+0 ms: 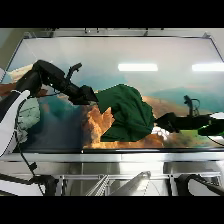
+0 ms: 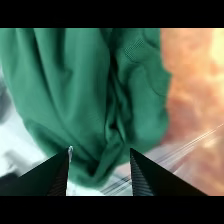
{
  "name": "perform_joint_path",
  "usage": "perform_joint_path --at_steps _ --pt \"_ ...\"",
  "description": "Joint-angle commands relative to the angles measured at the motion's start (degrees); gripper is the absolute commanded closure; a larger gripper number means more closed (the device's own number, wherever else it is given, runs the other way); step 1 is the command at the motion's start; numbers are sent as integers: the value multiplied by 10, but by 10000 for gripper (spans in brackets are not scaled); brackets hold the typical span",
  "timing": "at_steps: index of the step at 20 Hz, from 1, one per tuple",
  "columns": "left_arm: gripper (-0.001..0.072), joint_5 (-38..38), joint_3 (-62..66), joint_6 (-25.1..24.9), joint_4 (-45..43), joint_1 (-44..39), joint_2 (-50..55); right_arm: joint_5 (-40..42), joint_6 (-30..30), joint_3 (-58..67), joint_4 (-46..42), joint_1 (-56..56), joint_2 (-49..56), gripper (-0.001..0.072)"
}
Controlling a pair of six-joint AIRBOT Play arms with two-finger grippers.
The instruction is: Fold the shirts.
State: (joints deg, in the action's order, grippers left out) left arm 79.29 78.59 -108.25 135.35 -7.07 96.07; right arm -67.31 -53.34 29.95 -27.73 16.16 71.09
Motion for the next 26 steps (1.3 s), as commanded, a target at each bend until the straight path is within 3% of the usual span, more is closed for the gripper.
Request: perform_joint_path --at_steps 1,4,5,7,10,11,12,13,17,20,23,26 --pt "-5 -89 -53 -33 78 26 61 -16 95 7 91 -57 146 290" --pt "-6 -88 4 -33 89 3 134 -15 123 12 146 -103 160 293" --pt "-6 -84 34 -31 93 -7 153 -15 123 21 150 -108 160 354" --pt "12 -83 91 -17 92 -35 189 -15 122 41 150 -110 160 397" --pt "14 -82 151 7 87 -65 233 -18 118 59 154 -110 160 615" --pt "45 -75 175 21 87 -71 246 -21 118 60 158 -110 159 630" --pt "324 -61 197 22 87 -75 255 -27 125 61 163 -110 159 695" --pt "666 -47 220 22 87 -80 261 -37 131 61 167 -110 158 691" --pt "693 23 311 23 87 -83 245 -77 132 74 167 -99 112 692" --pt "693 77 381 22 89 -77 177 -184 132 120 231 -48 18 692" --pt "692 111 408 21 97 -75 30 -245 146 193 376 42 -136 691" --pt "690 106 358 -4 97 -61 -169 -172 131 303 423 155 -289 691"
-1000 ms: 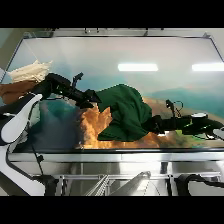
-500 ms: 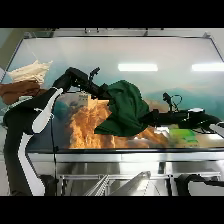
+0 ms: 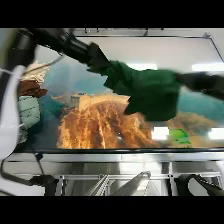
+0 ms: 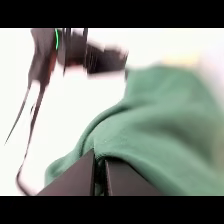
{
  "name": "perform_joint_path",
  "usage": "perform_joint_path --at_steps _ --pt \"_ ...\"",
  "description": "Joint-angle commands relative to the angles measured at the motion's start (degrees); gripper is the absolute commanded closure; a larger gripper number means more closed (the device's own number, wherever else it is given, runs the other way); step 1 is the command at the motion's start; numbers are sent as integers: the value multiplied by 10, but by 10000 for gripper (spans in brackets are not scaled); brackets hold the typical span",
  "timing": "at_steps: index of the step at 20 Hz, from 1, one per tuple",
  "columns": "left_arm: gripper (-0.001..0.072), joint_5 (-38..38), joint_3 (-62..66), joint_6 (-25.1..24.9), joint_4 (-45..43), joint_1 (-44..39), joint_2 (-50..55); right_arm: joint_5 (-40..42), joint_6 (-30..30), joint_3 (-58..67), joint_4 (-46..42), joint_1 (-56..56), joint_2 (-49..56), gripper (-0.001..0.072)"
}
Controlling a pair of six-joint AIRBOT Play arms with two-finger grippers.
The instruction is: Fold the shirts.
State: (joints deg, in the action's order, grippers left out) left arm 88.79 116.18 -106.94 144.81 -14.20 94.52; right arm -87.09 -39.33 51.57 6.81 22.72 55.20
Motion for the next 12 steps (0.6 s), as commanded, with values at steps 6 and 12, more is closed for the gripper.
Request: perform_joint_path --at_steps 6,12 --pt "689 -34 -172 -21 -13 68 -462 68 -106 210 36 158 -293 691" --pt "688 -78 -336 -21 -13 107 -497 89 -210 111 -146 157 -301 690"
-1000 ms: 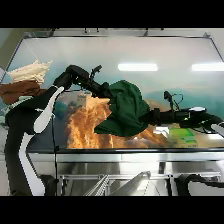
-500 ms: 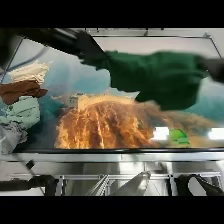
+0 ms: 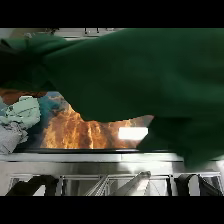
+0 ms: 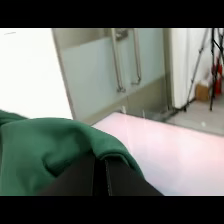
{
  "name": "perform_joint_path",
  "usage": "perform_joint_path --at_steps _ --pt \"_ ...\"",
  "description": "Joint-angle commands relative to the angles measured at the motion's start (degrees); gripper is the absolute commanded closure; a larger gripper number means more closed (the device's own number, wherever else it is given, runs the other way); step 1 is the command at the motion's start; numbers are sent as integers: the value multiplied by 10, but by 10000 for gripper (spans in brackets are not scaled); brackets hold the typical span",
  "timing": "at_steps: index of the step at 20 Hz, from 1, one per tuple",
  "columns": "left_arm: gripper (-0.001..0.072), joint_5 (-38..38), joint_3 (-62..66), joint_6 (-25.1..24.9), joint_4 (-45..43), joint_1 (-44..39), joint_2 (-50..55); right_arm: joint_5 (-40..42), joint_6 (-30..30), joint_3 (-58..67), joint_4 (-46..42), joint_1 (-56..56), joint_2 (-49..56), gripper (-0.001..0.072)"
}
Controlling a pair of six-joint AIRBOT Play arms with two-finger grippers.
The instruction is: Fold the shirts.
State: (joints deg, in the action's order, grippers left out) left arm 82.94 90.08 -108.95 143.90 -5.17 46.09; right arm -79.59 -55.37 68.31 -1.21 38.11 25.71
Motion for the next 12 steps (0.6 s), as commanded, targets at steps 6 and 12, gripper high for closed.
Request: perform_joint_path --at_steps 6,12 --pt "689 -44 -225 -20 -2 16 228 204 31 -435 -78 -106 105 670" --pt "-8 -67 -143 -26 19 51 539 305 186 -325 -122 -186 434 321"
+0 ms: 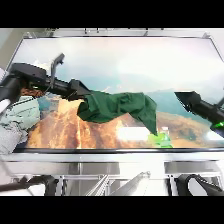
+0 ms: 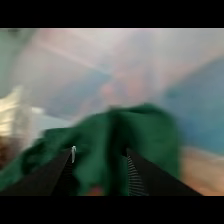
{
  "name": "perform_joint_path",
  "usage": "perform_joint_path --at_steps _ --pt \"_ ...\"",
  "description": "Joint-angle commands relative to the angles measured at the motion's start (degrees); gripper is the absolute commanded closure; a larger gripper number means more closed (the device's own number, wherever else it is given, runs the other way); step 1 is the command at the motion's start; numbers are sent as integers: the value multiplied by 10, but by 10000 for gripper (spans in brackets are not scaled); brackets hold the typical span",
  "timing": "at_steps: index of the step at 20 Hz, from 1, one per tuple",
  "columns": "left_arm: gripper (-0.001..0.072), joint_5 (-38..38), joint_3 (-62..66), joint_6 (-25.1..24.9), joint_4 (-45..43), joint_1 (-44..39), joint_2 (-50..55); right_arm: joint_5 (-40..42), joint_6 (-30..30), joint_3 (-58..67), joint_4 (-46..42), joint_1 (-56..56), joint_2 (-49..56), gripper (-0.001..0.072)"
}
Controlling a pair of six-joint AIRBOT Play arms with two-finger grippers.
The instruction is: Fold the shirts.
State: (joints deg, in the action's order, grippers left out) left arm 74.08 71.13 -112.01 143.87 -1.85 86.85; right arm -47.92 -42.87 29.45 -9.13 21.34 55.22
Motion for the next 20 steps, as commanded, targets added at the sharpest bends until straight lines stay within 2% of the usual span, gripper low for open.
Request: perform_joint_path --at_steps 1,3,5,8,11,18,19,20 --pt "-8 56 82 17 17 24 163 -66 30 120 -79 -12 181 321" --pt "-8 111 126 27 16 33 193 -117 -36 203 -147 -12 235 321" --pt "-8 134 146 26 9 38 192 -126 -69 244 -194 -23 268 320" --pt "-8 140 132 27 -33 50 165 -125 -71 248 -191 -70 307 320" --pt "-8 137 91 27 -69 72 138 -84 -71 257 -181 -148 352 321" --pt "-7 68 -31 27 -77 136 111 -81 -82 374 -140 -282 447 340" --pt "-7 44 -47 26 -78 136 111 -85 -82 382 -140 -287 448 450" --pt "-7 19 -59 25 -78 130 111 -95 -82 389 -139 -288 448 643"
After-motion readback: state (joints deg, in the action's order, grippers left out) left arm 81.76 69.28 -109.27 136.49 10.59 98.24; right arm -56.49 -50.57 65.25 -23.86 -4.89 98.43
